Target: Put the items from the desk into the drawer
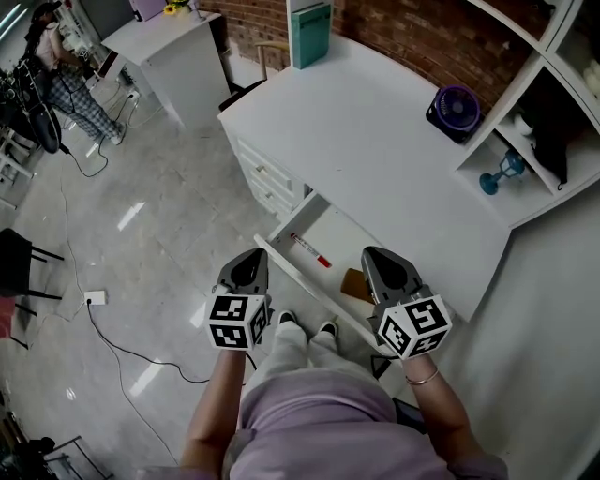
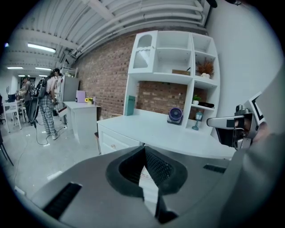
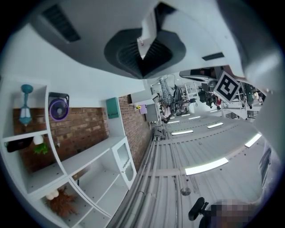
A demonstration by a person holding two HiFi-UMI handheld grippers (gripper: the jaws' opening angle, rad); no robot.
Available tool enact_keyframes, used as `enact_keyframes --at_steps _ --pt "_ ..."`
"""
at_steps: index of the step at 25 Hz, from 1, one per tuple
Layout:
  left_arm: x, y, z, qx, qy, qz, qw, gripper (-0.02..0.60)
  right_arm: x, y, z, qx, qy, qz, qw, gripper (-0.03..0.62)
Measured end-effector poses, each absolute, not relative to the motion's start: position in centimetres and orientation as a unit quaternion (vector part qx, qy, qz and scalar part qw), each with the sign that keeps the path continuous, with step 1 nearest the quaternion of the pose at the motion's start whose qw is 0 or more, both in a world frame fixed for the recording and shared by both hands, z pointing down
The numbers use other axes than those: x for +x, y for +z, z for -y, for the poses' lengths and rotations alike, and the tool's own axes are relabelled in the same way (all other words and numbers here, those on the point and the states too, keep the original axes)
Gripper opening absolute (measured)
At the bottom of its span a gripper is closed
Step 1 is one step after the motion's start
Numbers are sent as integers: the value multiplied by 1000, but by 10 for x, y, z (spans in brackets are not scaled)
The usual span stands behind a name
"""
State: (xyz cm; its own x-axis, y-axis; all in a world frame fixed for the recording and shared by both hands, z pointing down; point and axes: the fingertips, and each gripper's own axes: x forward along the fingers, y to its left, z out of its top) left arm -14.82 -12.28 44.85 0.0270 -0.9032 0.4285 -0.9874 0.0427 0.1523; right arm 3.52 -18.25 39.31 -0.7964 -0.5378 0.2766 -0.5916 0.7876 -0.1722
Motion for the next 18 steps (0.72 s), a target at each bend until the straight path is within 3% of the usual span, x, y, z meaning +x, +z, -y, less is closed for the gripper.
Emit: enact_keyframes --at_steps 18 --pt "-141 440 114 685 94 693 203 0 53 388 174 315 128 936 97 3"
